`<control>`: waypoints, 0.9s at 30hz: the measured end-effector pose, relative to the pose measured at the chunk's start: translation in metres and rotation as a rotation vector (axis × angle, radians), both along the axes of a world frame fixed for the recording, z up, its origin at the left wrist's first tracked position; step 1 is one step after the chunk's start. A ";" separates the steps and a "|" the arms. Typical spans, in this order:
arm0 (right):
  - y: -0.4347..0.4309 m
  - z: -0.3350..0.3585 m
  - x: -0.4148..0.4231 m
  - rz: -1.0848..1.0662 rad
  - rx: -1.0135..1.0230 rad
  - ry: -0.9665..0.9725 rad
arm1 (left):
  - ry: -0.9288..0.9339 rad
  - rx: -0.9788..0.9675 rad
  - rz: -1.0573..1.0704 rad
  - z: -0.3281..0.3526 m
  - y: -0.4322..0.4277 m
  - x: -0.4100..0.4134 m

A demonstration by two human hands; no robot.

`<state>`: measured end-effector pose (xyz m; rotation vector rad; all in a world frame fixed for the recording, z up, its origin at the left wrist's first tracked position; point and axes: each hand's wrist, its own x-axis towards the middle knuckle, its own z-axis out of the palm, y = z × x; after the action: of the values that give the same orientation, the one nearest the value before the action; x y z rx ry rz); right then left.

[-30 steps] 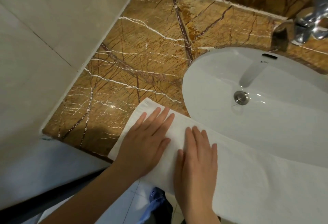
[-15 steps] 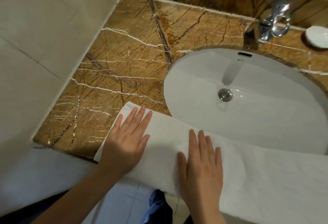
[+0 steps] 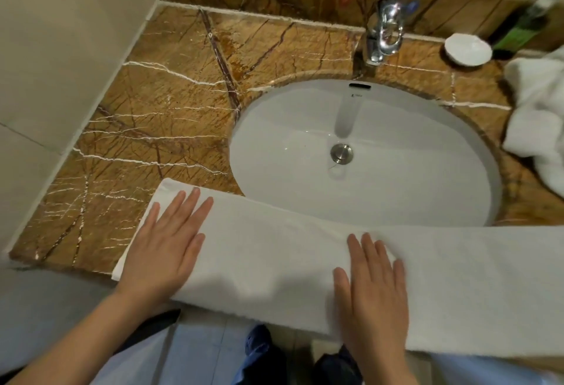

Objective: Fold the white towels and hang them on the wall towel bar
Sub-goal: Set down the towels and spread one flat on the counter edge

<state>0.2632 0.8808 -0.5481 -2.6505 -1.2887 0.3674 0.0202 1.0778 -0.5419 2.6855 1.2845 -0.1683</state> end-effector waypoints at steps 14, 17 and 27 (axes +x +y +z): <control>-0.066 0.006 0.090 -0.076 -0.007 -0.025 | -0.119 -0.085 -0.258 0.004 -0.125 0.161; -0.072 0.001 0.095 -0.117 -0.084 -0.043 | -0.057 -0.054 -0.223 -0.007 -0.128 0.164; -0.085 0.000 0.108 -0.084 0.025 -0.154 | -0.088 -0.023 -0.141 -0.001 -0.158 0.195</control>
<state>0.3713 0.7960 -0.5484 -2.7477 -1.2093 0.1363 0.2155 0.9193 -0.5426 2.7312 1.0630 -0.0794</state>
